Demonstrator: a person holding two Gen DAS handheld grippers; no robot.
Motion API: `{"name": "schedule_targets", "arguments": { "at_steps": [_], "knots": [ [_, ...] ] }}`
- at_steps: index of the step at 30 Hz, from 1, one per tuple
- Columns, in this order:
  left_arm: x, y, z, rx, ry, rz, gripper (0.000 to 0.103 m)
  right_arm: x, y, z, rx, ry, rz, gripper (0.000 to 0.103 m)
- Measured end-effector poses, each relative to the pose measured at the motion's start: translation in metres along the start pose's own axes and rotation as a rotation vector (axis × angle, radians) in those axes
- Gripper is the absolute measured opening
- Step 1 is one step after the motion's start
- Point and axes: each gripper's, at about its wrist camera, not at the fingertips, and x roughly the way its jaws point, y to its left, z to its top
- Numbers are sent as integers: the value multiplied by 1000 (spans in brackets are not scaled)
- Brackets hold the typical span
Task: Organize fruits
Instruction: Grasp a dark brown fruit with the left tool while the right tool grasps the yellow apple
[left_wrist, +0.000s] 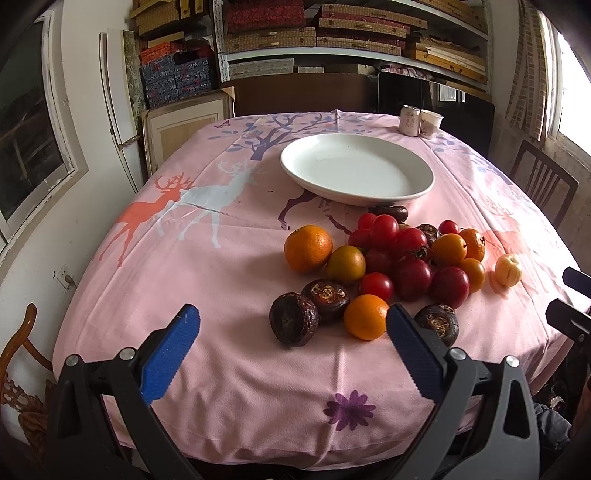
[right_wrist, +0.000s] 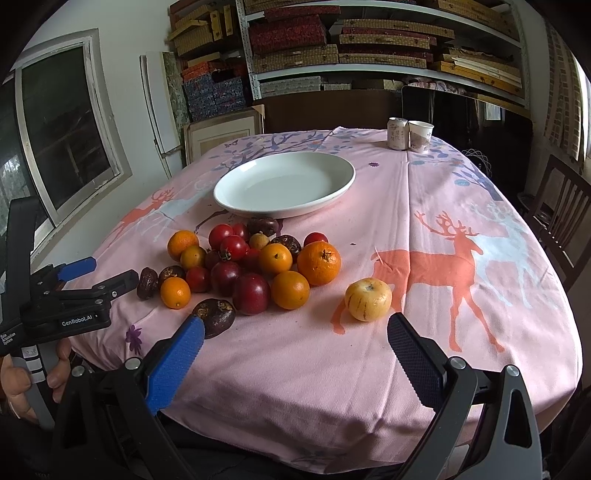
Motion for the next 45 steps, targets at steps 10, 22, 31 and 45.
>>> {"name": "schedule_targets", "arguments": {
  "at_steps": [10,22,31,45],
  "knots": [
    [49,19,-24,30,109,3,99,29,-42,-24,20,65,-25,100],
    [64,22,-15,97,22,-94,56,43,-44,-25,-33,42,-8,72],
    [58,20,-23,85,35,-232,38,54,-60,-20,14,53,8,60],
    [31,28,-24,55,-21,-273,38,74,-64,-3,41,16,40,43]
  ]
}}
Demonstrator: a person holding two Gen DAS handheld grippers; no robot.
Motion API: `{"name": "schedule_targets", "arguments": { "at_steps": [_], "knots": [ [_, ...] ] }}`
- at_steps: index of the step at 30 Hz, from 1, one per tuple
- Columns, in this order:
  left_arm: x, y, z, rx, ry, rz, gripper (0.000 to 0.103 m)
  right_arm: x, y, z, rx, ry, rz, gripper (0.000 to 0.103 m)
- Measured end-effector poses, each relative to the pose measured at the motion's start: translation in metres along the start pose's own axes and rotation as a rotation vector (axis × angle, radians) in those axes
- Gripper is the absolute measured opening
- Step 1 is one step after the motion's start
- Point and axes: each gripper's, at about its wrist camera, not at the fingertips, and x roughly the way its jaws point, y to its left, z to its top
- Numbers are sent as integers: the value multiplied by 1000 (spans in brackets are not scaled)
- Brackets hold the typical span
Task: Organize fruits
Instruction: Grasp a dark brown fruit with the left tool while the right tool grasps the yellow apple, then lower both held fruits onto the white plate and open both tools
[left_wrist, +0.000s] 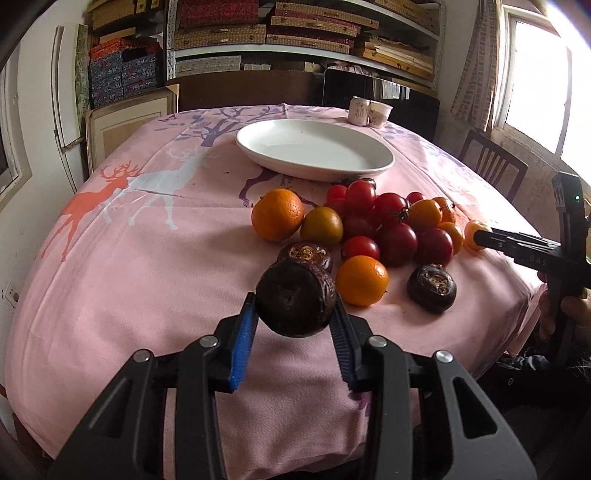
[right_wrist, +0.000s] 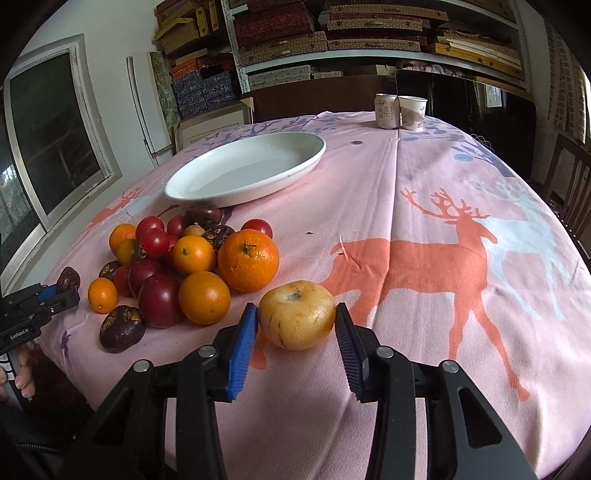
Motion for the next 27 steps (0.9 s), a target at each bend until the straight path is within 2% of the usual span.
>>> {"name": "schedule_targets", "arguments": {
  "at_steps": [6,9,14,19,24,25,26,27],
  "knots": [
    [-12,-4,15,-6,-57,-49,38,-16,0,12,12,-41,36,43],
    [-2,-6,40,0,-71,-72,38,-13,4,33,-4,-43,64,43],
    [46,-15,102,21,-35,-88,38,13,17,86,-29,-37,117,43],
    [100,-28,157,58,2,-83,38,68,21,136,-9,18,119,43],
    [152,-30,183,63,97,-52,38,110,29,158,-4,78,109,44],
    [157,-29,184,57,110,-51,40,112,31,159,-6,81,109,52],
    [158,-27,185,51,113,-53,42,109,33,159,-9,71,103,65],
    [155,-26,183,47,102,-52,52,102,36,158,-17,43,99,68]
  ]
}}
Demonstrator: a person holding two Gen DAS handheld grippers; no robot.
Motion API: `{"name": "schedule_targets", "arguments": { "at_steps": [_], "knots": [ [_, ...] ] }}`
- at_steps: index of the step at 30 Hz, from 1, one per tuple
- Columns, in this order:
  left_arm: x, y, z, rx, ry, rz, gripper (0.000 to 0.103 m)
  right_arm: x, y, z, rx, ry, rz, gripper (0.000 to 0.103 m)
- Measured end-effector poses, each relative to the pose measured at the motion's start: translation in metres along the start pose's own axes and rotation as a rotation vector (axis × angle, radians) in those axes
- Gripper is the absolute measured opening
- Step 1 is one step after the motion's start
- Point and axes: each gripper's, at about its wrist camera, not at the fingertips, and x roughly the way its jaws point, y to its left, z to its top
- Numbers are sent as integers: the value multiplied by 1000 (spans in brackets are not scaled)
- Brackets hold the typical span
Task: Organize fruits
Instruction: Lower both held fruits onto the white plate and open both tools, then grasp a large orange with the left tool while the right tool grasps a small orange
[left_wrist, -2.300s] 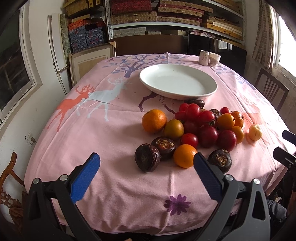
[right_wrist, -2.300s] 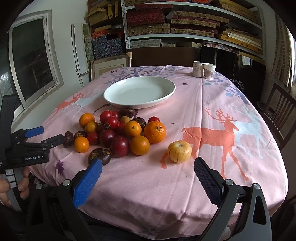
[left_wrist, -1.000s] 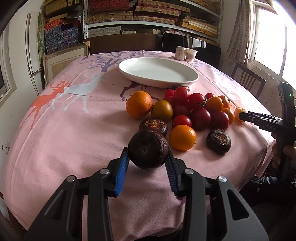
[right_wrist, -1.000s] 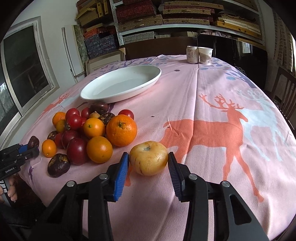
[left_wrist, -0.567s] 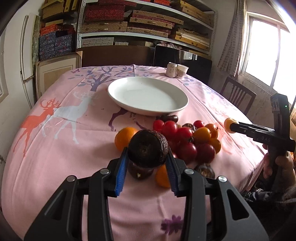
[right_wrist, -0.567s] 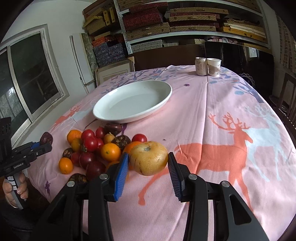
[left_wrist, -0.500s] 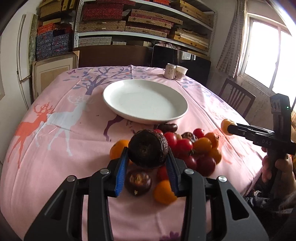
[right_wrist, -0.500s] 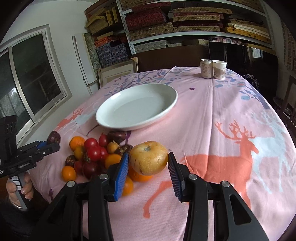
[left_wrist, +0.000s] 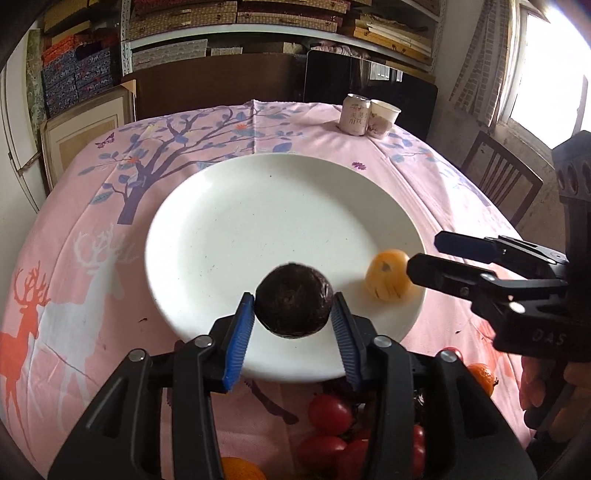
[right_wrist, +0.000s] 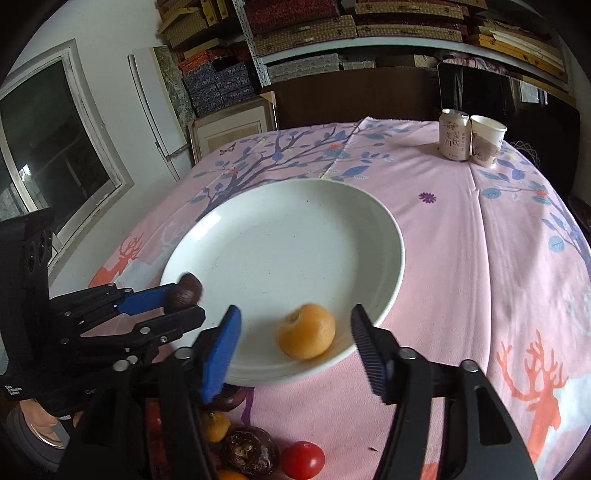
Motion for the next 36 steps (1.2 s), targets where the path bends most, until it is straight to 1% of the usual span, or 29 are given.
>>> {"name": "schedule_targets", "arguments": {
  "at_steps": [1,2,3,7,12,17,18,19,20,22,23,25,27,29,31,33,34,35,36],
  "knots": [
    [-5,1,-2,-2,-21,8,66,-8,3,-3,-16,-22,-7,68],
    [-13,2,-6,-6,-43,17,71,-15,6,-6,-33,-37,-16,68],
    [-21,3,-11,-8,-59,22,74,-23,8,-10,-44,-48,-23,68],
    [-59,5,-42,-8,-73,-9,74,-54,6,-36,-57,-73,-28,68],
    [-104,-1,-103,51,-69,-21,74,-84,-9,-85,-22,-71,-28,68],
    [-127,-21,-158,128,-42,-24,74,-97,-24,-122,42,-42,-28,68],
    [-127,-25,-166,139,-37,-27,70,-98,-25,-126,48,-40,-30,68],
    [-124,-29,-172,148,-30,-26,63,-100,-25,-131,53,-40,-31,68],
    [-120,-31,-176,150,-17,-20,59,-101,-24,-134,56,-40,-29,68],
    [-108,-35,-179,147,13,-26,45,-104,-21,-139,56,-38,-26,68],
    [-104,-38,-182,148,17,-20,45,-105,-19,-141,53,-38,-25,68],
    [-97,-41,-184,161,4,18,45,-108,-16,-144,45,-40,-28,68],
    [-92,-41,-183,164,-7,32,45,-111,-14,-147,36,-41,-31,68],
    [-89,-39,-181,142,-7,28,46,-113,-12,-150,31,-35,-30,68],
    [-86,-38,-179,135,-11,37,54,-112,-10,-152,21,-25,-24,68],
    [-84,-39,-178,138,-19,41,54,-110,-7,-156,4,-8,-11,68],
    [-84,-38,-178,132,-22,32,47,-107,-4,-157,-4,2,-3,68],
    [-84,-37,-177,124,-25,26,43,-105,-2,-159,-12,11,5,68],
    [-86,-37,-176,121,-35,35,35,-102,1,-160,-20,19,13,68]
  ]
}}
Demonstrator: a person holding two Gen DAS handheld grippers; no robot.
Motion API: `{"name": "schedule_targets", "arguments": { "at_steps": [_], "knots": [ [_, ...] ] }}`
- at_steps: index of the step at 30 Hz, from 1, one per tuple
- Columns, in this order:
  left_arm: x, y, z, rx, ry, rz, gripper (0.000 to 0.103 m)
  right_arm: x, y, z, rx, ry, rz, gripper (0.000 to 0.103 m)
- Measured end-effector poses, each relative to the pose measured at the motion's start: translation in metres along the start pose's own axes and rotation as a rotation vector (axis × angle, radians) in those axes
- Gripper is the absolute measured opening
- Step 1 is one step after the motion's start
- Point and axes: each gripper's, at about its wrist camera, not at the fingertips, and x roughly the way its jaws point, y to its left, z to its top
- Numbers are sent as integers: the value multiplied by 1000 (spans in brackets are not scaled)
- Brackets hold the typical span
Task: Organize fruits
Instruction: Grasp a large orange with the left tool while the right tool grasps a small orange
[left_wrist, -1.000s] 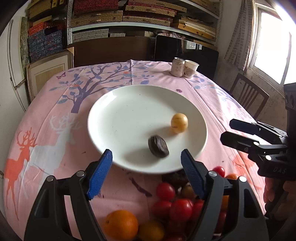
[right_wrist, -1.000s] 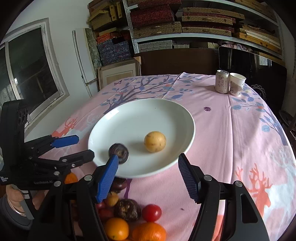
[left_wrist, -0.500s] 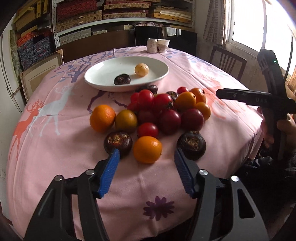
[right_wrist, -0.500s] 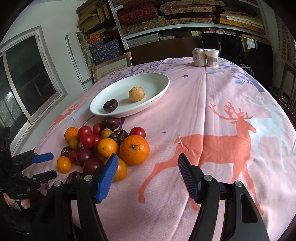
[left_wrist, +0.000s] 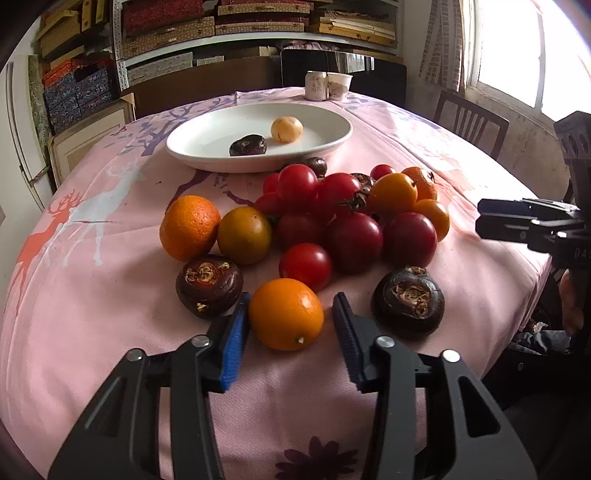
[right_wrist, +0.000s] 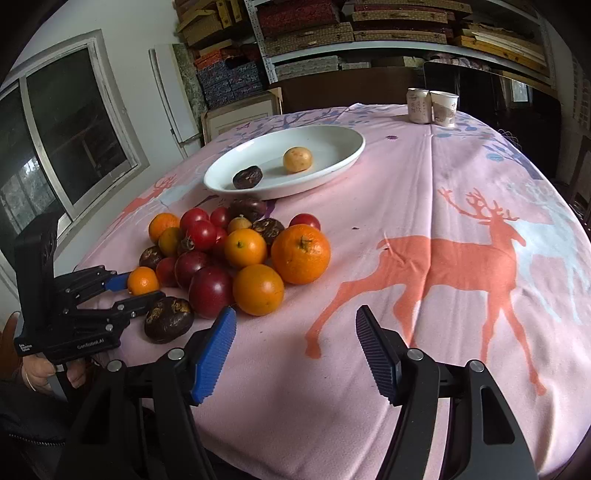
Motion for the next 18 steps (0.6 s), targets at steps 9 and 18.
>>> {"name": "schedule_targets", "arguments": {
  "at_steps": [9,18],
  "knots": [
    [-22,3,0,-16,-30,-49,36,24,17,11,-30,-3,41,52],
    [-17,6,-4,-31,-10,-63,36,36,3,12,51,33,136,46]
  ]
}}
